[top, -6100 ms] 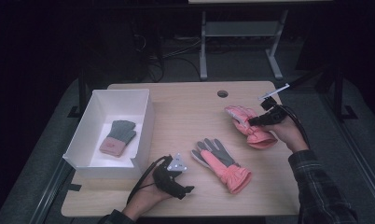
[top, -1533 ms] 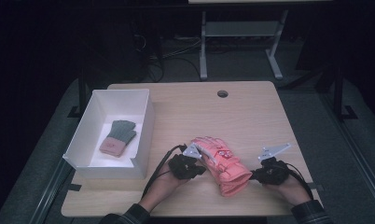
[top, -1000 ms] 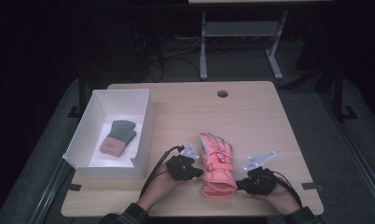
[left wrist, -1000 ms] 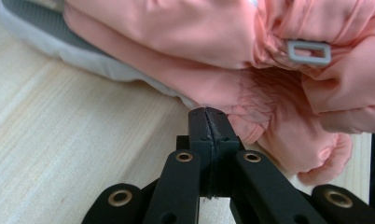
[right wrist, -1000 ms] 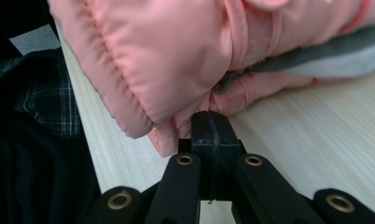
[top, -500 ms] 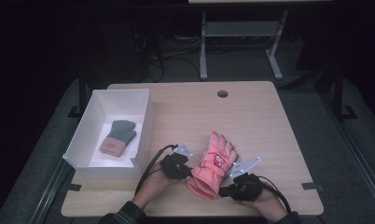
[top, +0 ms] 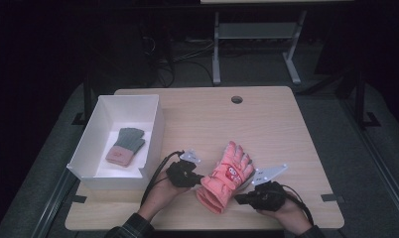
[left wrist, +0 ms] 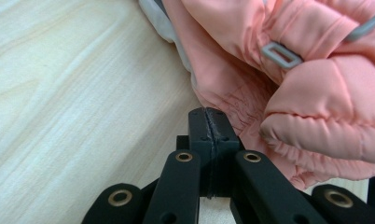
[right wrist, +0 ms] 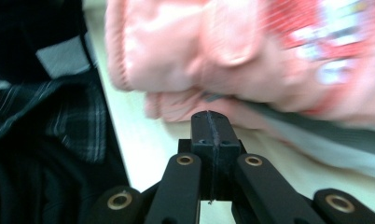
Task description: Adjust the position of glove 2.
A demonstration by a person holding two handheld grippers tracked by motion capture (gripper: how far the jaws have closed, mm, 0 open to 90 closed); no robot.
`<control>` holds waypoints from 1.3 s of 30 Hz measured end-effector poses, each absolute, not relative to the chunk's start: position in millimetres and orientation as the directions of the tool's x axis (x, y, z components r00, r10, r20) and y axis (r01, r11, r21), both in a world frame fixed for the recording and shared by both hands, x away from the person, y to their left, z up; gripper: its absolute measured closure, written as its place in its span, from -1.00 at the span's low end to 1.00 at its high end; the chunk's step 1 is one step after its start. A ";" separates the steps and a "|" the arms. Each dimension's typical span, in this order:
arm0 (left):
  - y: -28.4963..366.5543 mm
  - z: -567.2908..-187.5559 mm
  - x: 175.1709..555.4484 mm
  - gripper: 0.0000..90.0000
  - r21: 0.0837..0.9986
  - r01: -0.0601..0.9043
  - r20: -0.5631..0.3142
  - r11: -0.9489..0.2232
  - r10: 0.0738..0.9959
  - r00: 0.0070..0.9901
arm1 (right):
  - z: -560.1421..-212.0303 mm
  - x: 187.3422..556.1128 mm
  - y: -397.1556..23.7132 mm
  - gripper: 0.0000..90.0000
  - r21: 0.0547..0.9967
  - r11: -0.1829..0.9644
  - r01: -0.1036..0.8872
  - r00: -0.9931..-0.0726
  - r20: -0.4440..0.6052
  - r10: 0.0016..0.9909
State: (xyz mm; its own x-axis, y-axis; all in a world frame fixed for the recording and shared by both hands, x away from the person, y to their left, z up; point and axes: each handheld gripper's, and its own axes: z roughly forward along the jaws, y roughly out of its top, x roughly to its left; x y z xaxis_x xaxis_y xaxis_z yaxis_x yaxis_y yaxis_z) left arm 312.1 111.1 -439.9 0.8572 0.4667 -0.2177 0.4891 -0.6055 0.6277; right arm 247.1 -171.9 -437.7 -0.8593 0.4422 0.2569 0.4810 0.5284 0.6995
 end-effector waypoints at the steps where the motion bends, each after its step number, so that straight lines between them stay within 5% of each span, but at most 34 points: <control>1: 111.8 -439.2 311.8 0.99 0.627 0.502 -0.228 -0.596 0.475 0.850 | -434.1 248.6 -176.7 1.00 0.709 0.514 0.483 -0.854 0.251 0.456; 12: 116.4 -437.9 314.5 0.99 0.622 0.509 -0.221 -0.596 0.490 0.843 | -413.6 282.6 -183.5 1.00 0.771 0.453 0.447 -0.836 0.181 0.517; 27: 117.8 -437.9 316.2 0.91 0.616 0.515 -0.202 -0.597 0.512 0.835 | -441.9 290.9 -161.5 1.00 0.692 0.548 0.470 -0.832 0.139 0.538; 39: 109.6 -402.4 326.3 -0.03 0.686 0.496 -0.194 -0.532 0.523 0.830 | -446.9 290.8 -158.0 1.00 0.676 0.553 0.488 -0.822 0.143 0.551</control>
State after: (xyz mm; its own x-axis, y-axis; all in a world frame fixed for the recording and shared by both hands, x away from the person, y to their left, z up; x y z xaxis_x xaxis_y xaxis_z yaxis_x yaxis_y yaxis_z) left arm 326.3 109.6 -402.4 0.8300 0.5228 -0.1944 0.4960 -0.5324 0.6859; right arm 290.8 -158.0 -446.9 -0.8221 0.5511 0.1426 0.4878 0.5529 0.6756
